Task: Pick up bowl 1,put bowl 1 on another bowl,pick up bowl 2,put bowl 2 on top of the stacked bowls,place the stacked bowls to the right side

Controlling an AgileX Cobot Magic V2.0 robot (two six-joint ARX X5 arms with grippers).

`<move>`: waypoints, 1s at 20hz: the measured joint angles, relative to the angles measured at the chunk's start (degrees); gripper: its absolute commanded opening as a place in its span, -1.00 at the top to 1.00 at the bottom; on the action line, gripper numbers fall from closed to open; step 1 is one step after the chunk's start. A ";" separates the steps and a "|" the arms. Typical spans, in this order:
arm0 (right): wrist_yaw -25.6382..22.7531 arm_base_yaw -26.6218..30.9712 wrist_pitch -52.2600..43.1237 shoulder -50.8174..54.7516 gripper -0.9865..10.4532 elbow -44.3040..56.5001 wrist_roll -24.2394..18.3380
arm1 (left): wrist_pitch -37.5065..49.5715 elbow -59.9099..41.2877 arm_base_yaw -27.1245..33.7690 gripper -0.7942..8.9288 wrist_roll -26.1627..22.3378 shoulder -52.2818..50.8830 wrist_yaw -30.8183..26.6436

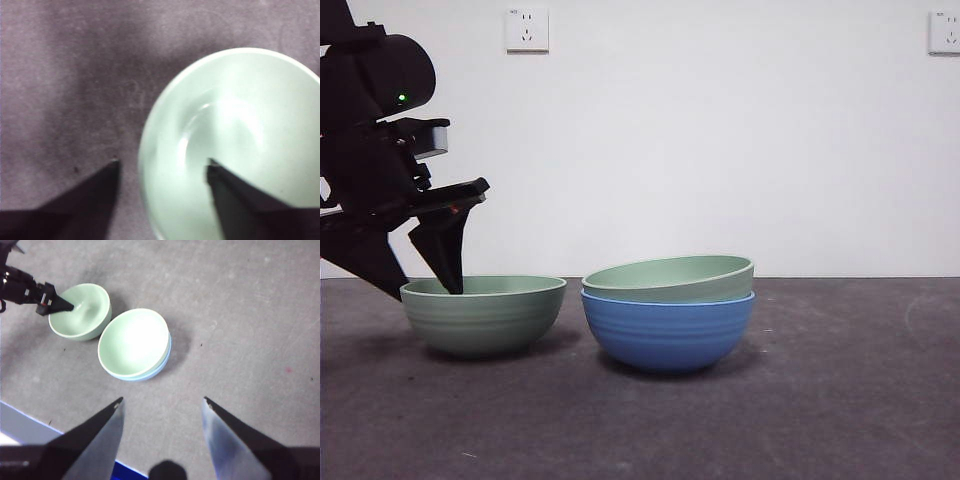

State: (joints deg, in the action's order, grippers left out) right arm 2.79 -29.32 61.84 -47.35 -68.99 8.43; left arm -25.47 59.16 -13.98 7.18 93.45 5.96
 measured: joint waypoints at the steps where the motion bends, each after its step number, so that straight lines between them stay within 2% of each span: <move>1: 0.00 0.00 0.20 0.02 0.38 0.00 0.00 | -0.04 0.00 -0.09 0.85 0.02 0.00 0.00; 11: -0.02 0.00 1.46 0.02 0.38 0.00 0.00 | -1.01 0.00 -0.13 0.85 1.49 -0.39 -1.95; 15: -0.02 0.00 1.70 0.02 0.38 0.00 0.00 | -2.56 0.00 -0.81 0.85 1.49 -6.45 -1.77; 20: 0.00 0.00 1.75 0.02 0.38 0.00 0.02 | -5.90 2.16 -6.99 0.85 1.49 -15.56 -1.29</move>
State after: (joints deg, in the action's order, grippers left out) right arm 2.79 -29.32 63.59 -47.33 -68.99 8.45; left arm -31.38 61.32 -20.97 8.67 77.89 4.67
